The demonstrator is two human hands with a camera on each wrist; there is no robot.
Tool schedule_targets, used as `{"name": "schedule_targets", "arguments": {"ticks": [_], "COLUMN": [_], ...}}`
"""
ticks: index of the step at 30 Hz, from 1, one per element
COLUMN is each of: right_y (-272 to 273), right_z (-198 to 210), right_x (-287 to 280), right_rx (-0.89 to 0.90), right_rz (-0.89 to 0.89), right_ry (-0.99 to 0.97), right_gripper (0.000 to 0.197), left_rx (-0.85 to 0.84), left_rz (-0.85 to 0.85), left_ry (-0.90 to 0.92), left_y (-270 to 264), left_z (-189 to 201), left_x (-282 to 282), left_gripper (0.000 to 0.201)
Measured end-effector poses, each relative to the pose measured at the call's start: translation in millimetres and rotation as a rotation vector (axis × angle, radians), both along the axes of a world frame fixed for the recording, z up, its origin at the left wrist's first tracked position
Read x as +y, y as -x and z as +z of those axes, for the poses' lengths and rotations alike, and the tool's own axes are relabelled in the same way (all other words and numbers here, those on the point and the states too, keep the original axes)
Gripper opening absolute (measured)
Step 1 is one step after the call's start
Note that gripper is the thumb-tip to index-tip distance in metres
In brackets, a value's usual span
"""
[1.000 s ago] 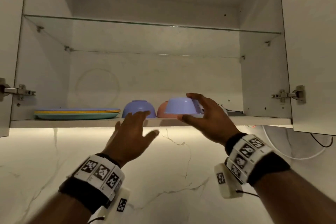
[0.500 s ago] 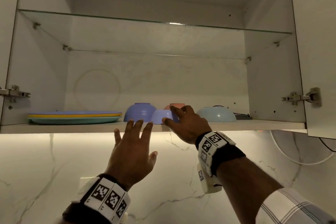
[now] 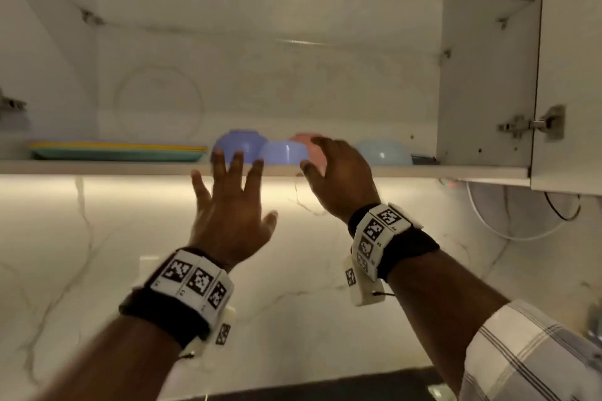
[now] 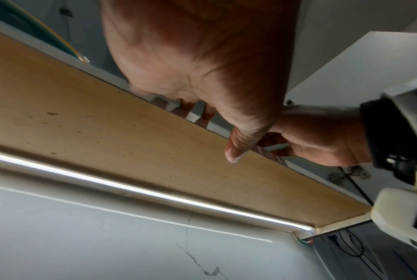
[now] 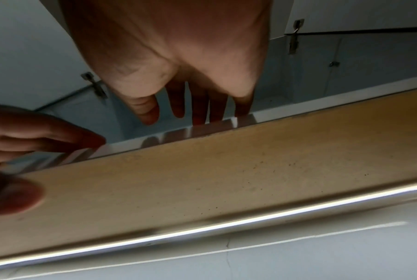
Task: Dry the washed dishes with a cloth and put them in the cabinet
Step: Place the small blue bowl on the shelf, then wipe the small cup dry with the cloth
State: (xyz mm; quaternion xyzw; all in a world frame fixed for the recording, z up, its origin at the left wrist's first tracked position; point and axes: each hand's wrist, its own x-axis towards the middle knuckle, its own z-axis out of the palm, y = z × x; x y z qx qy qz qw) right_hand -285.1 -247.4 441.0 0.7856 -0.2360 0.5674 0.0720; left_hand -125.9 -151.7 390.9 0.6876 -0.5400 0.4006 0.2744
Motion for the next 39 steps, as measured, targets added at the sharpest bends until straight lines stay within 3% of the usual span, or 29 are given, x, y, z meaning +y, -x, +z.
{"name": "schedule_targets", "arguments": {"ticks": [4,7,13,16,18,20,23,31,39], "right_y": [26,46,103,141,160,170,173,175,159], "right_z": [-64,-137,-320,-386,-412,-428,-441,-455,-426], "right_x": [11,6,-37,-54,-63,-72,-84,-91,-40], "right_rx": [-0.081,-0.018,0.535,0.718,0.775,0.813,0.82,0.692,0.55], "right_rz": [0.082,0.09,-0.121,-0.264,-0.313,-0.32,-0.306,-0.301,-0.053], "right_ry": [-0.029,-0.251,-1.001,-1.189,-1.243,-1.282,-1.307,-1.321,-1.27], "right_gripper": [0.04,0.029,0.034,0.031,0.041,0.055,0.059,0.042,0.034], "left_rx": [0.032,0.286,0.591,0.731,0.783,0.807,0.833,0.884,0.983], "left_rz": [-0.173,-0.278,-0.243,-0.236,-0.244,-0.244,-0.248,-0.293,-0.402], "left_ry": [0.081,-0.117,-0.656,-0.837,-0.901,-0.951,-0.954,-0.915,-0.82], "left_y": [22,49,94,117,128,135,141,146,144], "left_z": [-46,-110,-279,-328,-349,-363,-378,-393,-389], "left_x": [-7,-18,-33,-31,-32,-34,-36,-28,-16], "left_gripper": [0.086,0.081,0.077,0.075,0.074,0.073,0.072,0.07,0.076]}}
